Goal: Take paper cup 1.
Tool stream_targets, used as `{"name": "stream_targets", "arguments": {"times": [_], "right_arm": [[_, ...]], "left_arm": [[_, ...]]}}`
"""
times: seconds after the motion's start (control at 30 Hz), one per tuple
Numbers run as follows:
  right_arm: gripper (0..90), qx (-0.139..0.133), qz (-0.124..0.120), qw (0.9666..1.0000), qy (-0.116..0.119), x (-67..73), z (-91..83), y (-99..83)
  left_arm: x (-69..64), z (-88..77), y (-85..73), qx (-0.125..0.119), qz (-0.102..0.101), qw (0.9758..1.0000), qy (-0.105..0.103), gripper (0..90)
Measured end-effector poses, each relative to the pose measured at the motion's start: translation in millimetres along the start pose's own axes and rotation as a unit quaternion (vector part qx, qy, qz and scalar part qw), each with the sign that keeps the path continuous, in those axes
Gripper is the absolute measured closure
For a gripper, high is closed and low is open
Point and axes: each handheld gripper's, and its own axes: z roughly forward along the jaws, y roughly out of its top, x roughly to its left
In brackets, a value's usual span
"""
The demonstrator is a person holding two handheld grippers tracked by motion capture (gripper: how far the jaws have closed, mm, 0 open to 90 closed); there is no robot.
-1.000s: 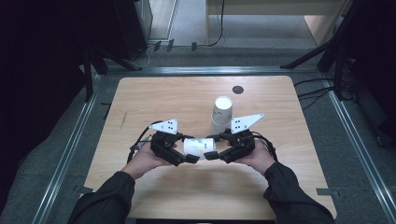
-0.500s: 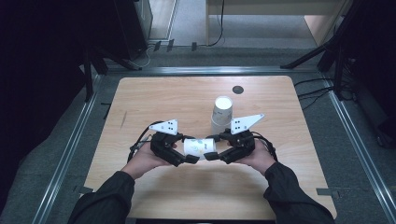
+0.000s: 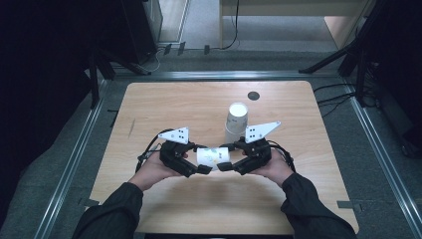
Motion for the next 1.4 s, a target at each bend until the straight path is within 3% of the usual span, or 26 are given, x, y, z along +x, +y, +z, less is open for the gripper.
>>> {"name": "stream_targets", "arguments": {"times": [0.3,0.53,0.7,0.77,0.9,1.1,1.17,1.23,1.27,1.3,1.33,1.4], "right_arm": [[29.0,0.005,0.007,1.0000,-0.002,-0.8,-1.0,0.2],[27.9,0.019,0.005,0.9997,-0.014,0.5,-3.9,-0.9],[27.9,0.025,-0.002,0.9994,-0.025,1.1,-4.8,-1.6],[27.9,0.030,-0.002,0.9992,-0.028,1.6,-4.4,-2.0],[27.9,0.031,-0.004,0.9990,-0.033,1.5,-3.7,-1.8],[28.0,0.034,-0.004,0.9987,-0.037,1.5,-1.5,-1.3],[27.9,0.036,-0.005,0.9986,-0.038,1.2,-0.7,-1.3],[27.5,0.038,-0.008,0.9985,-0.039,0.8,1.2,-1.0],[27.3,0.039,-0.007,0.9985,-0.039,0.8,1.6,-0.8],[27.3,0.039,-0.007,0.9985,-0.039,0.8,1.6,-0.8],[26.9,0.042,-0.008,0.9982,-0.042,1.1,3.1,-0.5],[26.9,0.044,-0.013,0.9980,-0.044,1.1,4.9,-0.3]], "left_arm": [[1.3,-3.7,1.1,0.001,-0.003,1.0000,0.003,23.3],[2.9,-8.2,6.3,0.021,-0.002,0.9998,0.005,23.5],[5.1,-13.6,16.1,0.055,0.004,0.9984,0.014,23.6],[5.6,-17.3,24.9,0.086,0.010,0.9960,0.022,23.6],[7.2,-21.1,36.1,0.122,0.019,0.9919,0.029,23.6],[7.1,-23.6,50.7,0.167,0.035,0.9847,0.032,23.6],[6.6,-23.0,52.1,0.174,0.036,0.9835,0.033,23.6],[5.7,-21.7,55.4,0.195,0.044,0.9792,0.036,23.6],[5.4,-21.0,56.4,0.202,0.046,0.9777,0.038,23.6],[5.4,-21.0,56.4,0.202,0.046,0.9777,0.038,23.6],[5.0,-19.6,58.2,0.215,0.045,0.9749,0.039,23.6],[5.0,-18.2,60.0,0.227,0.045,0.9720,0.038,23.6]]}}
